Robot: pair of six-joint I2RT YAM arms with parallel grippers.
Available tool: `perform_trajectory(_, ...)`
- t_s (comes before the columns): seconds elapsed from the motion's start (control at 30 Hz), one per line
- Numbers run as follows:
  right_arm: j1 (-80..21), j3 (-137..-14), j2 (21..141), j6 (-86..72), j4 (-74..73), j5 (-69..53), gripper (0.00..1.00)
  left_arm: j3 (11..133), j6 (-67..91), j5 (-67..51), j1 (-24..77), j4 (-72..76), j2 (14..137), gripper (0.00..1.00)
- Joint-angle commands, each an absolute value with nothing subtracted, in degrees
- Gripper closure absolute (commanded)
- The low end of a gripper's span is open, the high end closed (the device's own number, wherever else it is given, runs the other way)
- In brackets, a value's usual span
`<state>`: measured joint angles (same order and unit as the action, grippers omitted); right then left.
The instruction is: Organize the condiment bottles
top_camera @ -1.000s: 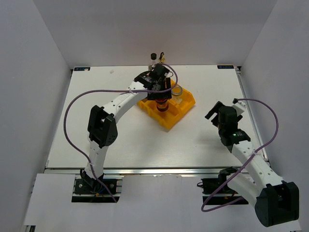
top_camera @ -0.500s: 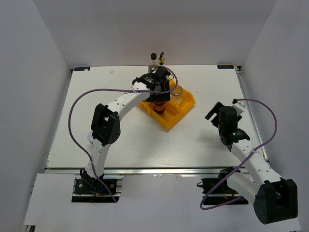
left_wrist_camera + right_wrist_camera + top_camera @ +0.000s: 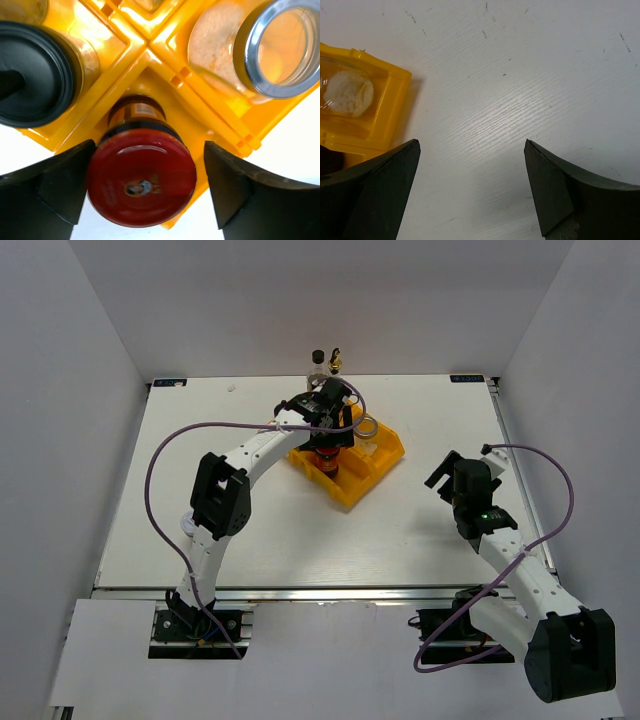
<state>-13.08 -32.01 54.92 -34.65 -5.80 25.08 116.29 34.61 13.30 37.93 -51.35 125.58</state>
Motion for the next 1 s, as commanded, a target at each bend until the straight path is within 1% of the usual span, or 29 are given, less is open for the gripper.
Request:
perform_trajectory(0.0, -12.57, -31.55, 54.32, -34.01, -3.69, 25.05, 0.11, 117.77, 34.72, 14.33, 37.62, -48.95, 121.73, 0.02)
perform_trajectory(0.27, -12.39, -31.46, 53.44, -33.93, -3.69, 24.70, 0.11, 118.21, 34.10, 12.93, 37.62, -49.31, 119.19, 0.02)
perform_trajectory(0.47, -12.39, -31.11, 53.70, -33.93, -3.16, 24.52, 0.11, 116.28, 33.57, 12.74, 37.62, -49.13, 111.72, 0.02)
perform_trajectory(0.57, -12.39, -31.29, 53.61, -33.93, -3.43, 24.43, 0.11, 112.08, 33.57, 13.01, 37.62, -49.04, 106.45, 0.02)
perform_trajectory(0.67, -12.39, -30.94, 53.00, -33.66, -3.25, 24.52, 0.11, 102.51, 34.54, 15.46, 37.62, -48.69, 98.63, 0.02)
perform_trajectory(0.7, -12.39, -30.76, 52.74, -33.66, -3.16, 24.78, 0.11, 99.44, 35.06, 18.51, 37.53, -48.78, 96.44, 0.02)
perform_trajectory(0.73, -12.39, -30.76, 52.65, -33.66, -3.16, 24.79, 0.11, 93.49, 36.81, 19.94, 36.75, -49.39, 94.24, 0.02)
perform_trajectory(0.8, -12.39, -30.76, 52.91, -33.58, -2.99, 24.61, 0.11, 87.05, 39.54, 22.05, 34.90, -51.67, 87.83, 0.02)
perform_trajectory(0.83, -12.39, -30.76, 53.08, -33.66, -3.08, 24.61, 0.11, 79.79, 41.90, 21.89, 31.67, -51.94, 85.45, 0.02)
perform_trajectory(0.9, -12.22, -30.85, 53.52, -33.66, -2.99, 24.52, 0.11, 72.63, 44.28, 20.05, 25.70, -52.03, 77.98, 0.02)
perform_trajectory(0.97, -12.13, -30.94, 53.88, -33.66, -2.81, 24.43, 0.11, 64.65, 45.61, 20.29, 22.95, -53.43, 70.45, 0.02)
